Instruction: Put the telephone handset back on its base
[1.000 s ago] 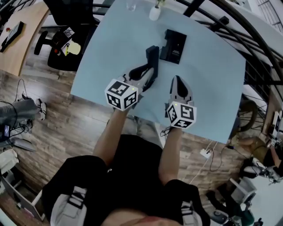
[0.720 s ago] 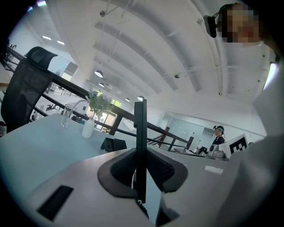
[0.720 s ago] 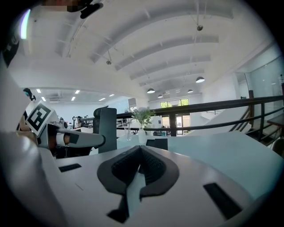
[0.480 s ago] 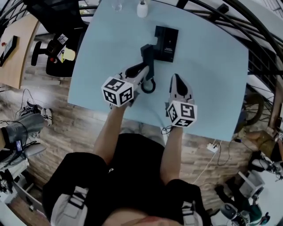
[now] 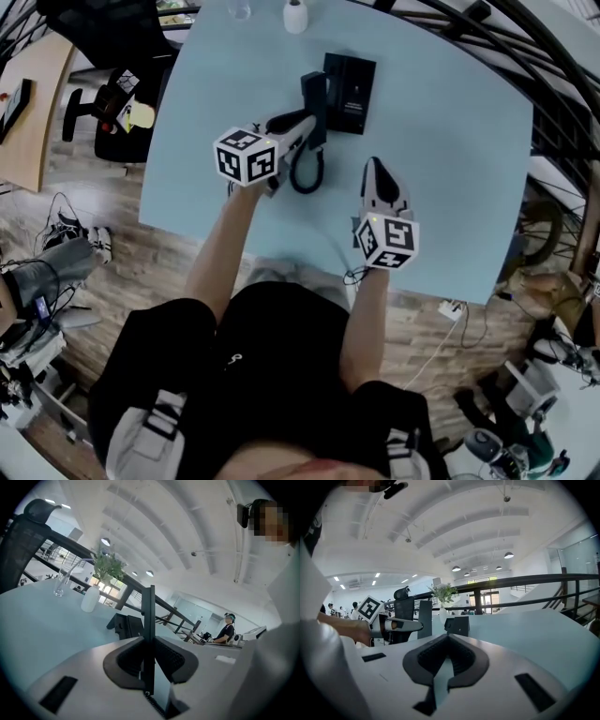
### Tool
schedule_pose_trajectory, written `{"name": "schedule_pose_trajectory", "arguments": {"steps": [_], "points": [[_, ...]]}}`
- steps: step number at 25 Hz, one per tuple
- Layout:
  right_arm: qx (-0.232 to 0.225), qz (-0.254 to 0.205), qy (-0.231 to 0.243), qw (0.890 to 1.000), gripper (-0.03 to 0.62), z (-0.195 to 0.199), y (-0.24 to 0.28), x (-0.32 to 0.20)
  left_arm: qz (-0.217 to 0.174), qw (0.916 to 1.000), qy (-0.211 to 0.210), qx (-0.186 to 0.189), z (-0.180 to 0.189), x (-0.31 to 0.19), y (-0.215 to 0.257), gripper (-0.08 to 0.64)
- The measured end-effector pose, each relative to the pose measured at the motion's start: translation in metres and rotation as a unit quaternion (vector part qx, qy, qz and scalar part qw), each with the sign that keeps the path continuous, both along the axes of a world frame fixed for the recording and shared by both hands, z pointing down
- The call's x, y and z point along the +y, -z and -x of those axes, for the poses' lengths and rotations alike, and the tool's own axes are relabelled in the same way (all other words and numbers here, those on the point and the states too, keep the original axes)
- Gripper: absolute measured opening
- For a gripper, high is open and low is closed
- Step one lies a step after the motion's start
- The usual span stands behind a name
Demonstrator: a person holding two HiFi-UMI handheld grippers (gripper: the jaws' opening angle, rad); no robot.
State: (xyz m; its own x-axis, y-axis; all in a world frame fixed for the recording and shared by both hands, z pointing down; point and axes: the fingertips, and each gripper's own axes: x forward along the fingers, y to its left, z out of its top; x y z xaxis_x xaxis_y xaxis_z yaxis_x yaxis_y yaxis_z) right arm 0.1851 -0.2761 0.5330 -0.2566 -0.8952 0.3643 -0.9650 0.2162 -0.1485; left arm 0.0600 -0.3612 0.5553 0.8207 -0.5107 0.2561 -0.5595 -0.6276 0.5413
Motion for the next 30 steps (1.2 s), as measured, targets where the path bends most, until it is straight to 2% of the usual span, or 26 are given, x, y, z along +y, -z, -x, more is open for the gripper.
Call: {"name": "schedule_pose_trajectory", "arguments": {"steps": [4, 7, 9, 12, 16, 22, 24, 27, 30], "points": [[-0.001, 0.008, 0.005, 1.0, -0.006, -0.002, -0.004, -0.007, -0.005, 0.9988, -0.049, -0.007, -0.015, -0.018, -0.006, 0.064], [-0.001, 0.015, 0.006, 1.0, -0.006, -0.004, -0.009, -0.01, -0.001, 0.9966, -0.082, 0.007, -0.026, -0.03, -0.009, 0.064], [-0.001, 0.018, 0.008, 1.0, -0.006, -0.004, -0.012, -0.011, 0.012, 0.9946, -0.1, 0.026, -0.031, -0.036, -0.014, 0.064], [0.0, 0.021, 0.011, 1.0, -0.006, -0.003, -0.012, -0.014, 0.041, 0.9924, -0.101, 0.056, -0.033, -0.049, -0.024, 0.064], [-0.001, 0.029, 0.009, 1.0, -0.006, -0.011, -0.016, -0.018, 0.068, 0.9881, -0.112, 0.079, -0.036, -0.061, -0.035, 0.064], [-0.001, 0.037, 0.014, 0.999, -0.006, -0.015, -0.019, -0.023, 0.122, 0.9726, -0.164, 0.111, -0.045, -0.064, -0.049, 0.064], [0.0, 0.04, 0.016, 0.999, -0.006, -0.014, -0.02, -0.027, 0.139, 0.9671, -0.183, 0.11, -0.047, -0.066, -0.056, 0.064], [-0.001, 0.043, 0.017, 0.999, -0.006, -0.015, -0.023, -0.031, 0.157, 0.962, -0.205, 0.088, -0.053, -0.07, -0.066, 0.071], [-0.002, 0.044, 0.019, 0.999, -0.006, -0.014, -0.023, -0.031, 0.163, 0.9566, -0.228, 0.078, -0.058, -0.069, -0.063, 0.074]]}}
